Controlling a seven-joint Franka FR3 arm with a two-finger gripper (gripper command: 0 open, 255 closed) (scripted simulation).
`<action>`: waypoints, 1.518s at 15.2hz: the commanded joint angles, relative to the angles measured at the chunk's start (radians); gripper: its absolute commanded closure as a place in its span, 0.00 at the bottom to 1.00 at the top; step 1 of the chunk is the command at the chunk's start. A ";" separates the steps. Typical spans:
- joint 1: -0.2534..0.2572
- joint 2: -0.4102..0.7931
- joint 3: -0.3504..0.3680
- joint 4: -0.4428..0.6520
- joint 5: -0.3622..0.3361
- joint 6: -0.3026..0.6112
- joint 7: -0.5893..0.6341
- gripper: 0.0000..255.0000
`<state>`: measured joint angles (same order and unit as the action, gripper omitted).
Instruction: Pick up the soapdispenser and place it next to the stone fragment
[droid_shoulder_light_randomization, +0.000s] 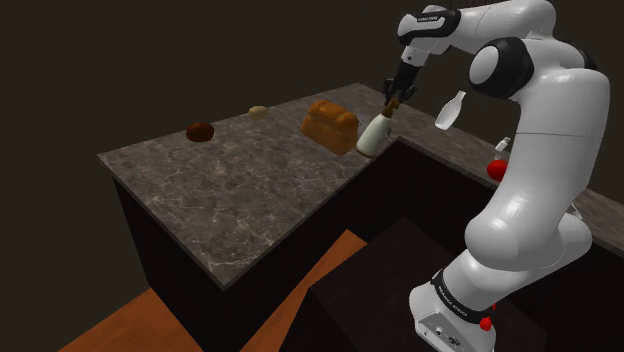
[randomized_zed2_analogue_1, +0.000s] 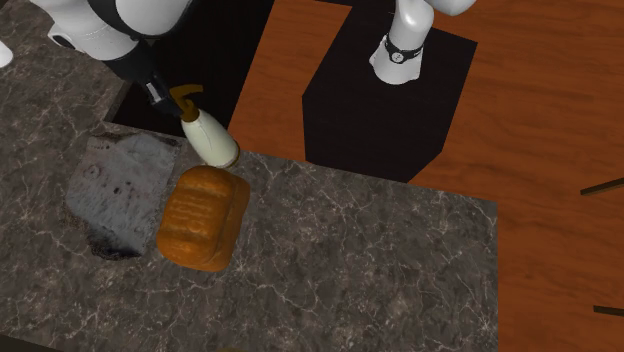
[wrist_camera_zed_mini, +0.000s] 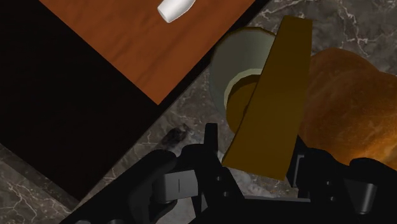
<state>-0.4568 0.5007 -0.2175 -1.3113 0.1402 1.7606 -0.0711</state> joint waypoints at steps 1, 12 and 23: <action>0.001 0.005 0.001 -0.019 0.002 0.025 -0.002 1.00; 0.002 0.006 0.001 -0.038 0.002 0.045 -0.003 0.00; -0.010 0.014 -0.001 0.102 0.001 -0.087 0.002 0.00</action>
<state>-0.4670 0.5143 -0.2184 -1.2129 0.1414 1.6779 -0.0693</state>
